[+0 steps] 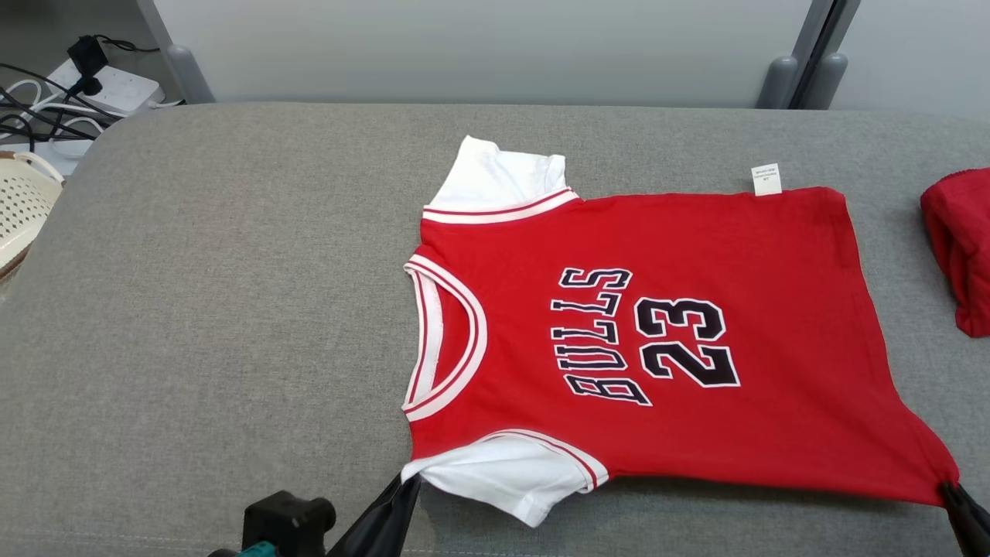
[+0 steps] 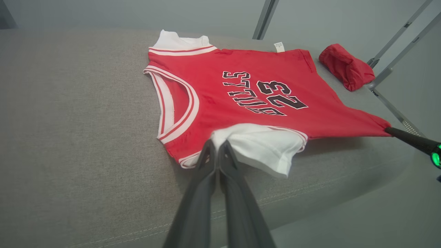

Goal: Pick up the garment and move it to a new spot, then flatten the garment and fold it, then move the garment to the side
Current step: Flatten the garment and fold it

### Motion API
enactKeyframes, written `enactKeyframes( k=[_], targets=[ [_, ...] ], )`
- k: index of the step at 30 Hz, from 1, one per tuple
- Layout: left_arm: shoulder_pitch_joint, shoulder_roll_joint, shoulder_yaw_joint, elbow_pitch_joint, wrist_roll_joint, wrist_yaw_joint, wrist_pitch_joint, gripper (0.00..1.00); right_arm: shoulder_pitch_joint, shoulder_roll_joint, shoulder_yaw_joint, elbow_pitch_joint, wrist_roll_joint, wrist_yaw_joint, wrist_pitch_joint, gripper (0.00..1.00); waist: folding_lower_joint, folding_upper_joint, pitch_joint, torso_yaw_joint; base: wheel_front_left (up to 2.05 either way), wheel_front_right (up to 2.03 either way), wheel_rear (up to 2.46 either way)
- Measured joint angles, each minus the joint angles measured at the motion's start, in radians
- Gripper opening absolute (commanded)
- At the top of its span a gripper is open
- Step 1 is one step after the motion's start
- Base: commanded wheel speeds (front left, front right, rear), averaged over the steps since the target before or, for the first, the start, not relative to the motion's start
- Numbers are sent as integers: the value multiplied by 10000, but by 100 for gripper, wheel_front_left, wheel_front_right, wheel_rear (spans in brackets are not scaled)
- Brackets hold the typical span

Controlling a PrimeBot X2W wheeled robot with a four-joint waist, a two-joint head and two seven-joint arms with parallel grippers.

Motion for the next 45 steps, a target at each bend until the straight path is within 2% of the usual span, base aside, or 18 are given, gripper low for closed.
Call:
enactKeyframes(
  k=[6,12,23,35,36,37,38,39,43,45],
  targets=[
    [-756,-1308,332,1243,-652,-378,-575,0,-579,1014,-903,150,-541,0,1016,0,0,0,200,-68,0,0,0],
    [-2175,-2042,514,2623,-732,-805,-966,0,-2179,1254,-1223,562,-1329,0,1463,0,0,1,621,-122,0,0,0],
    [-3863,-2847,566,4487,-224,-1312,-1697,0,-4307,1603,-1753,1549,-2387,0,1630,0,-1,1,1231,25,0,0,0],
    [-5668,-3850,474,7687,-42,-2134,-2660,0,-6187,1751,-1655,3522,-3064,0,1158,0,0,0,1825,106,0,0,0],
    [-5782,-3929,470,7931,-38,-2201,-2715,0,-6307,1753,-1605,3649,-3076,0,1083,20,-1,0,1870,100,0,0,0],
    [-5954,-4092,466,8416,-40,-2305,-2807,24,-6510,1758,-1503,3908,-3106,0,961,80,0,0,1941,72,0,0,0],
    [-6016,-4171,466,8650,-42,-2357,-2869,95,-6587,1762,-1446,4029,-3120,0,890,100,-1,0,1963,51,0,0,0],
    [-6068,-4243,477,8876,-63,-2366,-2907,100,-6655,1774,-1384,4136,-3120,0,805,100,0,0,1978,26,0,0,0],
    [-6220,-4426,550,9572,-58,-2437,-3283,100,-6751,1824,-1260,4408,-3118,0,42,100,0,0,1948,-56,0,0,0],
    [-6231,-4525,869,9637,75,-2437,-3630,100,-6731,1847,-1016,4416,-3068,0,-949,100,0,0,1825,-120,0,0,0]
  ],
)
